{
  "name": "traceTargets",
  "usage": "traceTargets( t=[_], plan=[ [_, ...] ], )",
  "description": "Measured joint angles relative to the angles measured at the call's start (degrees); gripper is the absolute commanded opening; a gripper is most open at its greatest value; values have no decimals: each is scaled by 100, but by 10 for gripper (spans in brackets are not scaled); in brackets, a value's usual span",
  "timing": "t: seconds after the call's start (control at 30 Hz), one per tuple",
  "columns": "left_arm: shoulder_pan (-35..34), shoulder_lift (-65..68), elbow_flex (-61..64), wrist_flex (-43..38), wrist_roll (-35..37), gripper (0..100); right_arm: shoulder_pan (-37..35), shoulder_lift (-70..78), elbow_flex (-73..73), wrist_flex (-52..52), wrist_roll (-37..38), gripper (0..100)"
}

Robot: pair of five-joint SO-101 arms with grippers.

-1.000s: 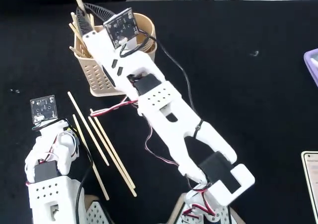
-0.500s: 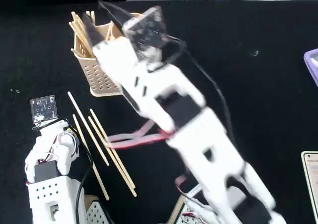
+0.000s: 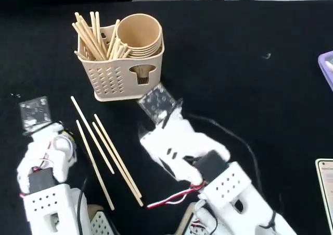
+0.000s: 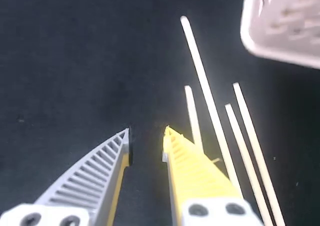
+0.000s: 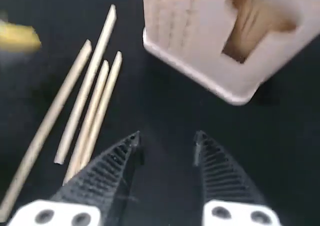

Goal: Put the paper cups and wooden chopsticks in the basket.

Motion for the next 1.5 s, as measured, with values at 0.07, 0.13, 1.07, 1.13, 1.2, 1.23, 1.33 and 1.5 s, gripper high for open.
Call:
traceTargets(
  t=[0.07,0.13,1.07,1.13,1.2,1.23,1.33,1.5],
  plan=[
    [-70,0,-422,273,-202,131,158,-18,624,-510,-9,194],
    [-70,0,-826,527,-378,187,316,-18,1108,-976,-9,194],
    [1178,7305,-3824,642,1741,227,387,431,1662,-1899,-9,194],
    [1178,7587,-3824,510,1749,223,387,431,1662,-1899,-9,194],
    [1160,7763,-3868,448,1741,184,387,431,1662,-1899,-9,194],
    [1152,7842,-3912,448,1741,149,387,431,1662,-1899,-9,194],
    [1187,7956,-4009,448,1749,59,387,431,1662,-1899,-9,194],
    [1204,8053,-4158,422,1758,45,387,431,1662,-1899,-9,194]
  ],
)
